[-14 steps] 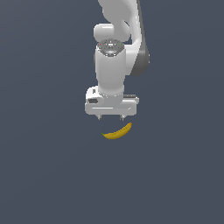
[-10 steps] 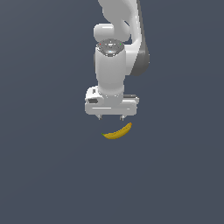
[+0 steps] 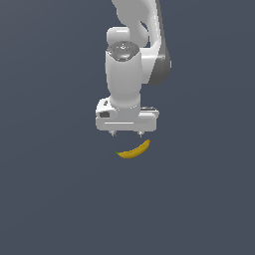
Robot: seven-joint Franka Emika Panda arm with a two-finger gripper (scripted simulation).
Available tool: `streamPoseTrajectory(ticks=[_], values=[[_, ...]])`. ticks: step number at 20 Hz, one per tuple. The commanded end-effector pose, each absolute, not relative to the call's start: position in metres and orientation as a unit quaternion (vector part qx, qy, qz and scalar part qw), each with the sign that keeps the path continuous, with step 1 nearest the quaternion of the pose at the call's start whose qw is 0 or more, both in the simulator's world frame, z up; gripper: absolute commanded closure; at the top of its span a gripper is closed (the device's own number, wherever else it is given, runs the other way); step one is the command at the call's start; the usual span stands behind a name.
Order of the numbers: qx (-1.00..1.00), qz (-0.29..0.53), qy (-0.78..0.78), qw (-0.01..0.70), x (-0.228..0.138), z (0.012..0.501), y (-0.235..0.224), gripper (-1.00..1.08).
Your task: Pick up the object and move it to a goal position.
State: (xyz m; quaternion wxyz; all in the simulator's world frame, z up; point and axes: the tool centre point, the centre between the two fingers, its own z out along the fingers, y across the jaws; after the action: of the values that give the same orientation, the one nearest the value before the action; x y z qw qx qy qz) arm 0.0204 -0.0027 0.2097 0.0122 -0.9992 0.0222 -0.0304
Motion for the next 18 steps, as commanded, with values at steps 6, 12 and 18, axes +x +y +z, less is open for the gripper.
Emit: streamPoseTrajectory(ticks=[6, 12, 18], values=[[-0.999, -0.029, 0.041, 0.013, 0.02, 0.205, -0.001, -0.92], [-0.996, -0.026, 0.082, 0.015, 0.018, 0.194, 0.003, -0.92], [-0.989, -0.02, 0.146, 0.017, 0.015, 0.177, 0.009, -0.92]])
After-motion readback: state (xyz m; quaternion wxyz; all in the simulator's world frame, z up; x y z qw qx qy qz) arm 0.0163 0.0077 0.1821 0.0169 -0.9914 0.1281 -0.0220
